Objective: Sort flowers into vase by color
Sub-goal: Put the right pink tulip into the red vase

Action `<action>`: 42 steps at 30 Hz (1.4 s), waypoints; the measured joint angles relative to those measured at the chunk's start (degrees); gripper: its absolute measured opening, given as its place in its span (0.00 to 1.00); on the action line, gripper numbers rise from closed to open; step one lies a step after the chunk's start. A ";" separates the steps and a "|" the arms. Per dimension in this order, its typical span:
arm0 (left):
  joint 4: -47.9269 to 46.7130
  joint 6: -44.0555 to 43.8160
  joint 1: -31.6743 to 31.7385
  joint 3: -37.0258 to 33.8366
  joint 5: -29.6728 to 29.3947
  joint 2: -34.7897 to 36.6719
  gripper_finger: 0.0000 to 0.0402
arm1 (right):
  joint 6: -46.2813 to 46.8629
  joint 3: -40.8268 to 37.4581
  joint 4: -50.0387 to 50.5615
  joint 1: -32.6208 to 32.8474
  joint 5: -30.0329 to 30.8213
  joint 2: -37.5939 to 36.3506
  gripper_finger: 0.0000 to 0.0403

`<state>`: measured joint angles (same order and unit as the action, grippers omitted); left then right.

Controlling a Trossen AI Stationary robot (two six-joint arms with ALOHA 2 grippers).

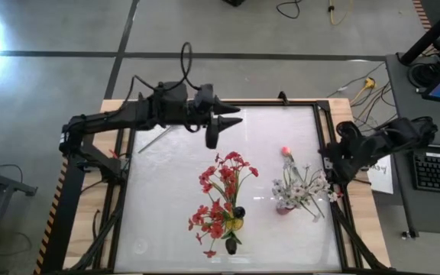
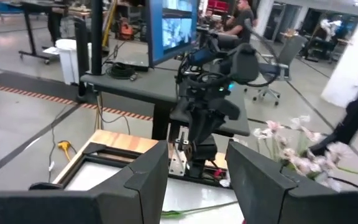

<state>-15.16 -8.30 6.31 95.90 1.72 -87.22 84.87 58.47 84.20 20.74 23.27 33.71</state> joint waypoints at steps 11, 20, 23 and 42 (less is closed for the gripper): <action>-8.56 8.62 0.19 -0.02 0.91 6.69 0.38 | 1.50 -0.01 -10.72 -5.86 -0.45 9.64 0.50; -17.88 12.48 0.19 -0.02 0.89 8.29 0.38 | -6.01 -0.01 -13.92 -20.61 -8.25 18.29 0.50; -21.32 12.26 0.17 -0.02 0.89 8.31 0.38 | -12.33 -0.10 -14.45 -26.71 -12.55 21.25 0.50; -33.40 8.05 -6.51 -0.02 0.93 8.61 0.38 | -34.98 -9.13 -21.50 -40.17 -23.97 40.34 0.50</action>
<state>-48.56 -0.25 -0.20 95.88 2.65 -78.61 49.89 49.34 62.70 -19.42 -0.70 74.05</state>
